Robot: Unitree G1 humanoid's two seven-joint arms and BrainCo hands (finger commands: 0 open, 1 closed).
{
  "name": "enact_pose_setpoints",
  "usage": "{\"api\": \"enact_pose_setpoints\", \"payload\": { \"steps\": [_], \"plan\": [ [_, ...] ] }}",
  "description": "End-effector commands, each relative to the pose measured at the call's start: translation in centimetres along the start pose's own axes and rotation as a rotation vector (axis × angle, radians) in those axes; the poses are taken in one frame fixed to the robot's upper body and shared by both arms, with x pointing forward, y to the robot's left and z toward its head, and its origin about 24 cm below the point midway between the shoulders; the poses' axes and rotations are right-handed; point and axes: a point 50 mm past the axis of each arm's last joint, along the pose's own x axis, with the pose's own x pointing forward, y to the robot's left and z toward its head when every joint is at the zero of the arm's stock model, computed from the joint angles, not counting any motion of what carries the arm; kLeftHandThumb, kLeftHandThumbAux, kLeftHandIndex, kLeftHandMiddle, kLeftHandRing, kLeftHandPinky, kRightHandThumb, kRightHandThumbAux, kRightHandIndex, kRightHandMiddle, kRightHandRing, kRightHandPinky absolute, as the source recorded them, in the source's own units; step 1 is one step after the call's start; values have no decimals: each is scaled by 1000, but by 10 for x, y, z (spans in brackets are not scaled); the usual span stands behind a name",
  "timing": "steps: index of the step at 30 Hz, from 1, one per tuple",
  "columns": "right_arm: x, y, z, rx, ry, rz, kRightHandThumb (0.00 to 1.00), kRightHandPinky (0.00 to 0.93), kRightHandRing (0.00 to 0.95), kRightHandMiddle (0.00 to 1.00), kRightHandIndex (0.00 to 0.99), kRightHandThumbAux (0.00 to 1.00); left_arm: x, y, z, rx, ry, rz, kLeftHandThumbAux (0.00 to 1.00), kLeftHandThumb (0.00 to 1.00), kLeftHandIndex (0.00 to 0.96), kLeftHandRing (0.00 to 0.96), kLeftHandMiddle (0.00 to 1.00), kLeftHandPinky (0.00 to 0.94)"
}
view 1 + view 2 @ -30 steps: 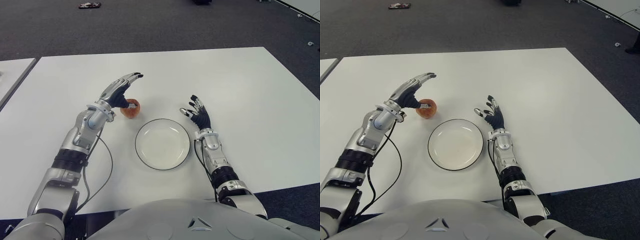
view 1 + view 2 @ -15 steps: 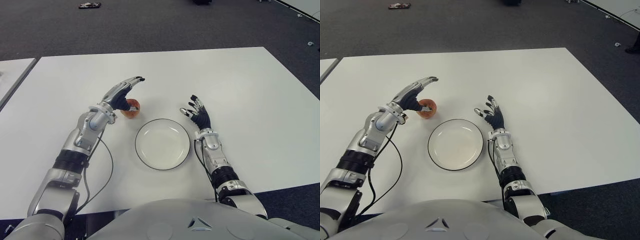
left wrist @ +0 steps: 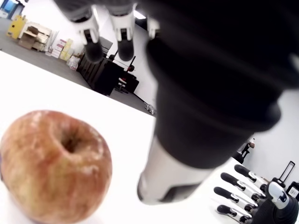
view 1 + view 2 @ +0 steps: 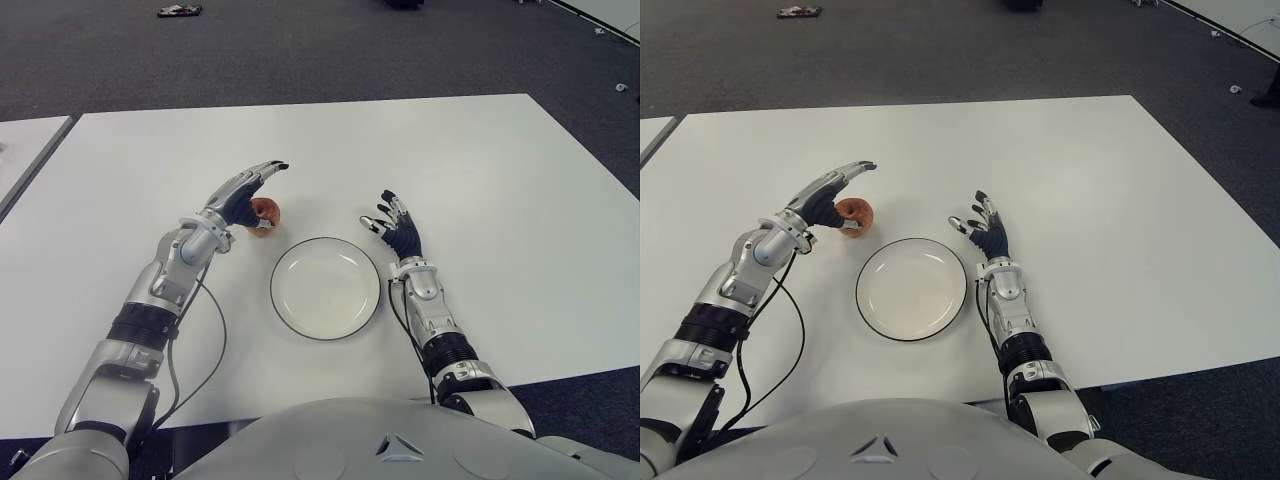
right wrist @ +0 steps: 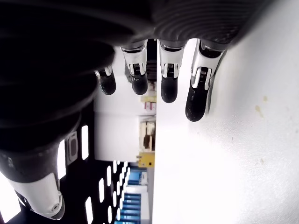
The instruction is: Put the apples into the plate.
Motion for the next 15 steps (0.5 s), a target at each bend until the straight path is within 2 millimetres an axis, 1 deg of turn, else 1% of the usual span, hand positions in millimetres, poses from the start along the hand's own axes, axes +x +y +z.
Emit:
{"api": "enact_pose_setpoints", "payload": {
  "steps": [1, 9, 15],
  "plan": [
    [-14, -2, -28, 11, 146, -13, 142, 155, 90, 54, 0, 691, -2, -12, -4, -37, 25, -47, 357, 24, 0, 0, 0, 0],
    [-14, -2, -28, 14, 146, -12, 143, 147, 83, 49, 0, 686, -1, -18, -9, -51, 51, -54, 375, 27, 0, 0, 0, 0],
    [-15, -2, -28, 15, 141, -12, 144, 161, 89, 52, 0, 685, 1, -21, -13, -39, 67, -61, 374, 30, 0, 0, 0, 0]
  ]
}}
